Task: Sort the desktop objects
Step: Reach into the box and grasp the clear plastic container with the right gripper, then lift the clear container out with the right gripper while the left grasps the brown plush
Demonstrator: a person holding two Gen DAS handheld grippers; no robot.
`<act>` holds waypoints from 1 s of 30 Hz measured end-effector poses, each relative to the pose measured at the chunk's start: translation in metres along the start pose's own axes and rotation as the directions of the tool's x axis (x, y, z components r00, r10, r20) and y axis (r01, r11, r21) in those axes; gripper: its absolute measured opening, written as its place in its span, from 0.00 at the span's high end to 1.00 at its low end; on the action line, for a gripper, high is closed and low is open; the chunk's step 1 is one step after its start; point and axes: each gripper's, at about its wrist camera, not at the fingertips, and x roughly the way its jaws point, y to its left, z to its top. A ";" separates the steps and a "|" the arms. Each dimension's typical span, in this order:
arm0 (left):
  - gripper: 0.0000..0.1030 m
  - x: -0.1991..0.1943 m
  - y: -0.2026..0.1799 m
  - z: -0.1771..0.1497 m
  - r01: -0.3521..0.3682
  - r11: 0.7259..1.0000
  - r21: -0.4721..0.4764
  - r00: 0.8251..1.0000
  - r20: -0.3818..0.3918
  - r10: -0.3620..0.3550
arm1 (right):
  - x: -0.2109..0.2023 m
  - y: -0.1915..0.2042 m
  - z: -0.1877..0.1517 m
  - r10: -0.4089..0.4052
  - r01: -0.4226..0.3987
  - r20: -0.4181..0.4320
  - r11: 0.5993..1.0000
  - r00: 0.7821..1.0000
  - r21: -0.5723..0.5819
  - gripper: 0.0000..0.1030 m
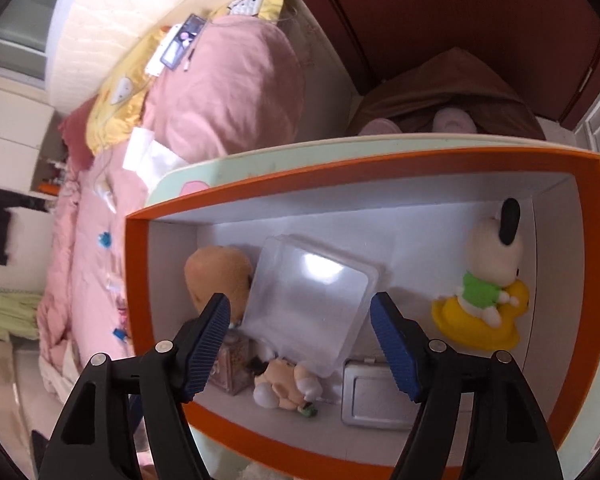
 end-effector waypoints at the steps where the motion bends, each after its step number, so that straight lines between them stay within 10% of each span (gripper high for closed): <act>1: 0.19 0.000 0.002 0.000 0.003 1.000 -0.007 1.000 0.000 -0.003 | 0.002 0.004 0.001 -0.008 0.008 0.002 1.000 1.000 -0.011 0.23; 7: 0.19 0.000 0.011 -0.002 0.014 0.999 -0.037 1.000 -0.002 -0.014 | 0.014 0.027 -0.002 -0.138 0.138 0.009 0.984 0.990 -0.111 0.14; 14: 0.19 -0.001 0.018 -0.004 0.011 0.999 -0.049 1.000 -0.002 -0.012 | 0.031 0.048 -0.017 -0.390 0.395 0.086 0.851 0.917 -0.345 0.20; 30: 0.19 -0.013 0.011 0.036 0.023 1.000 -0.002 0.998 0.067 -0.023 | -0.039 0.010 -0.041 -0.121 0.187 0.276 0.955 0.953 -0.228 0.21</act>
